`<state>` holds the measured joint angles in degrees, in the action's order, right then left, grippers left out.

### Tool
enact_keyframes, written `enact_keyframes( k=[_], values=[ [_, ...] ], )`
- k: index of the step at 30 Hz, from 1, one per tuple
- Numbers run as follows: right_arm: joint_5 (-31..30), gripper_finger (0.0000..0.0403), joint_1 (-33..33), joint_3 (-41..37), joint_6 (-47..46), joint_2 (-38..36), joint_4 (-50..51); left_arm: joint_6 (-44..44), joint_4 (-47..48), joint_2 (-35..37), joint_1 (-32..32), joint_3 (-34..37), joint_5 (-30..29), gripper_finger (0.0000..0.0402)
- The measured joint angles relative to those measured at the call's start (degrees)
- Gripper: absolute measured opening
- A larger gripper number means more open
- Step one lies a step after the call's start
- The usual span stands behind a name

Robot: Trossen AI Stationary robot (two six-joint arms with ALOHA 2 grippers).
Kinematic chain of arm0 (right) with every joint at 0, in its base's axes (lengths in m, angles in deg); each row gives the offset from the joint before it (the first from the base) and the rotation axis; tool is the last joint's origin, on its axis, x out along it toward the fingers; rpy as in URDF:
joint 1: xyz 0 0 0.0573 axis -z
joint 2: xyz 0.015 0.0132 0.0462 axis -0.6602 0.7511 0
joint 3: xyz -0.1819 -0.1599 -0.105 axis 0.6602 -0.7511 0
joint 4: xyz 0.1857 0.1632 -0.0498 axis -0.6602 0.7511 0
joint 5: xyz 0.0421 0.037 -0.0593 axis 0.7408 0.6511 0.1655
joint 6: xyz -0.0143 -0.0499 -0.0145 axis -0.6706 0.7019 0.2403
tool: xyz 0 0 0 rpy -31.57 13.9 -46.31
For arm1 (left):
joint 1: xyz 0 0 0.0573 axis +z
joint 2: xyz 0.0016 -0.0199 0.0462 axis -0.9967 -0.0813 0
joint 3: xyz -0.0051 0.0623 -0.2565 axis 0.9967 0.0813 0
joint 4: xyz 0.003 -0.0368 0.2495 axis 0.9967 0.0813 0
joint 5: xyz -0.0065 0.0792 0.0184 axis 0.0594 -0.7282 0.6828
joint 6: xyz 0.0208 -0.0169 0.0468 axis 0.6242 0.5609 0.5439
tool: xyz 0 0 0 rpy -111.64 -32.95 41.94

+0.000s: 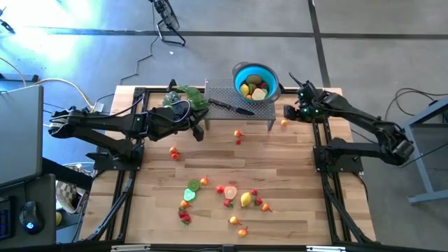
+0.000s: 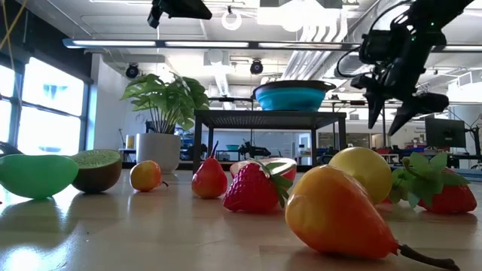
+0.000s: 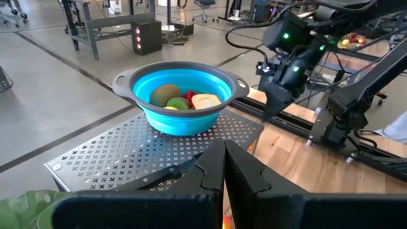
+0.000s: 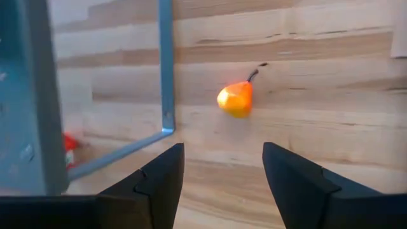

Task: Pick & Place Fruit
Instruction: Put the yellow pear in the blue bowl on the shelf

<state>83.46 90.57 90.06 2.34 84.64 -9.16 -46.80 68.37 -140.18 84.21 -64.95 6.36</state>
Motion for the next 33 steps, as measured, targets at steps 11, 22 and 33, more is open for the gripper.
enact_keyframes(
  k=[11, 22, 33],
  values=[
    [-8.9, 0.0207, 0.4, -3.4, -7.3, 1.1, -7.5, 0.0, 0.0, 0.0, 0.0, 0.0, 0.1, 0.0005],
    [-15.1, 0.0213, -1.0, -7.8, -14.4, 1.1, -11.3, 0.0, 0.0, 0.0, 0.0, 0.0, 0.2, 0.0005],
    [-17.3, 0.0213, -6.1, -12.5, -12.6, 1.1, -20.2, 0.0, 0.0, 0.0, 0.0, 0.0, 0.2, 0.0005]
  ],
)
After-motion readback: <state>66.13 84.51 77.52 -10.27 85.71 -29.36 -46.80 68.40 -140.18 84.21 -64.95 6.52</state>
